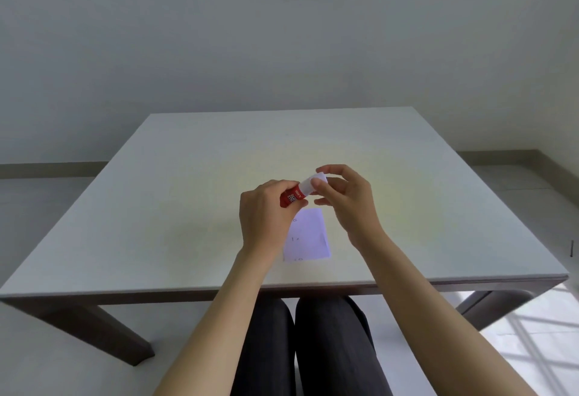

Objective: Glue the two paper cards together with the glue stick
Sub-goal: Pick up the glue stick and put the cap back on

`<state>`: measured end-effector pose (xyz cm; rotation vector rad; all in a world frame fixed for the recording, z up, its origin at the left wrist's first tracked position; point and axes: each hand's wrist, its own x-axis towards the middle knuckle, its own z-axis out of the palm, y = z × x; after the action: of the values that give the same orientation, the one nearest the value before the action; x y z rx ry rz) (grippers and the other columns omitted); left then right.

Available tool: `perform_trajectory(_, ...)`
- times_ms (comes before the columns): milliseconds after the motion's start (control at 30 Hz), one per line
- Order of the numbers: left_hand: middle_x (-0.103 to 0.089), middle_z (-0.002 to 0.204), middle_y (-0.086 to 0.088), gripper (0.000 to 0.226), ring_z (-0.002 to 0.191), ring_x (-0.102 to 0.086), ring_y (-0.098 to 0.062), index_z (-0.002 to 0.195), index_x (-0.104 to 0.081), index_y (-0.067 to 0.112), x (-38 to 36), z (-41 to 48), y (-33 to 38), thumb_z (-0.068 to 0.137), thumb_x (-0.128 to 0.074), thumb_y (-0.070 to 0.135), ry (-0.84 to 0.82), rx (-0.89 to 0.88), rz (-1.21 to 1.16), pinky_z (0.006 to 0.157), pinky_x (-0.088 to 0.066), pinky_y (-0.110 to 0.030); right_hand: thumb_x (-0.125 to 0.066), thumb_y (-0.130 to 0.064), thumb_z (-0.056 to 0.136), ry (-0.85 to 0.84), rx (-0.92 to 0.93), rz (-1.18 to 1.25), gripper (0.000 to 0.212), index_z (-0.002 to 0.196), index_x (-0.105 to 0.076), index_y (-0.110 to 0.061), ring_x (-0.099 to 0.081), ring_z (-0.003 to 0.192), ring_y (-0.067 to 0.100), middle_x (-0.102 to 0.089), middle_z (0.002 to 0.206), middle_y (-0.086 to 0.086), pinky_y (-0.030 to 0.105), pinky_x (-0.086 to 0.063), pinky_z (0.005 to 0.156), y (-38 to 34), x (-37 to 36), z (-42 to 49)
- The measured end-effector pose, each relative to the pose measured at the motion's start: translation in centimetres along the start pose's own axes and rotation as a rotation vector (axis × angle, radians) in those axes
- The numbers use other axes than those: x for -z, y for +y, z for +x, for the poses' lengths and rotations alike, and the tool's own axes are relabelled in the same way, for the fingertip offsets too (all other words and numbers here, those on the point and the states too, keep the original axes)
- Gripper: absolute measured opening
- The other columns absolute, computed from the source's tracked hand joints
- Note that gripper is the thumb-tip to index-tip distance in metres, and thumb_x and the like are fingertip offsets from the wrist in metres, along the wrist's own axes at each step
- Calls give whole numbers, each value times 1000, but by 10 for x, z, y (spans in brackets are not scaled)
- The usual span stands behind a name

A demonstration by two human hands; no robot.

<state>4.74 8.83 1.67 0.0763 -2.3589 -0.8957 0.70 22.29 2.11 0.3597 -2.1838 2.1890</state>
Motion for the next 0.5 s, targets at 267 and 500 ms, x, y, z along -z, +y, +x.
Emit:
perform_trajectory(267, -76, 80, 0, 23, 75, -69, -21, 90, -75, 19, 8, -6, -9, 69, -80, 25, -148, 83, 3, 69, -54, -34, -63, -4, 87, -201, 174, -403, 32, 118, -65, -11, -68, 88, 7, -72, 105, 6, 9, -53, 75, 1, 6, -2)
perform_trajectory(500, -76, 78, 0, 21, 72, -67, -22, 91, -76, 24, 17, -3, -9, 70, -78, 28, -186, 9, 31, 68, -53, -35, -67, -31, 83, -163, 184, -641, 21, 75, -65, -12, -55, 51, 20, -62, 55, 3, 28, -44, 54, -3, 4, -3)
